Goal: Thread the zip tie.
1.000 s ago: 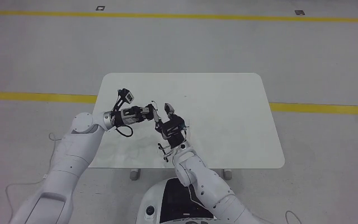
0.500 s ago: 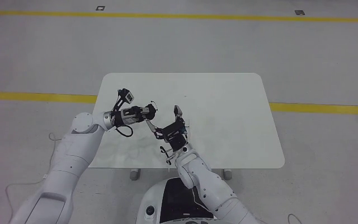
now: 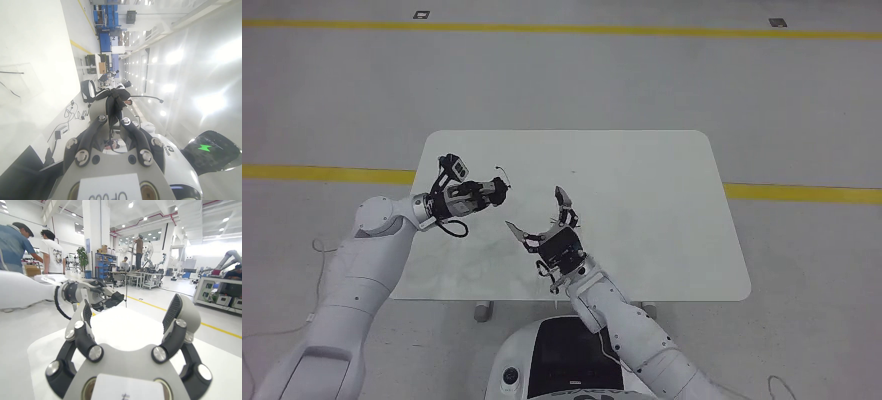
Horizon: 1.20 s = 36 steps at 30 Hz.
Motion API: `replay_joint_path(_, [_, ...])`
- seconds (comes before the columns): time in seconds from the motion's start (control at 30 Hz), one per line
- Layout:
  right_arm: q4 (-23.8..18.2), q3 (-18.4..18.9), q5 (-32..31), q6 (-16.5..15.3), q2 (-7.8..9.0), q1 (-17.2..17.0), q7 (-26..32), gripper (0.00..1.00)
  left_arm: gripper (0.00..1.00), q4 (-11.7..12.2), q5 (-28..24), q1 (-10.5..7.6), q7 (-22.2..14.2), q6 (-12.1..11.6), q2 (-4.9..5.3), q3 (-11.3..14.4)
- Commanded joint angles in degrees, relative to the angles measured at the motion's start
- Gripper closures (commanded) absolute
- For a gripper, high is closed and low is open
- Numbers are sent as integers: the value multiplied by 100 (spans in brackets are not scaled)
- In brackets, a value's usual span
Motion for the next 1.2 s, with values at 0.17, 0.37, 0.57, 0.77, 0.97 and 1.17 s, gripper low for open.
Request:
replay_joint_path(0.17, [677,-1335,-1,1140,446,1025,54,0,100,-321,-84,94,-34,465,88,-185])
replay_joint_path(0.37, [666,-1322,-1,1122,447,1012,84,0,100,-347,-94,118,27,496,84,-166])
replay_joint_path(0.57, [729,-1261,-1,1140,454,1078,-139,0,100,-418,-548,168,-367,966,67,-27])
replay_joint_path(0.77, [781,-1203,-1,1140,438,1108,-224,0,100,-442,-420,147,-409,857,78,-1])
replay_joint_path(0.97, [726,-1184,-1,1140,448,1084,-238,0,100,-590,-707,253,-454,1053,81,-1])
replay_joint_path(1.17, [745,-1084,-1,1140,411,1027,-499,42,100,-673,-817,326,-479,1117,144,-37])
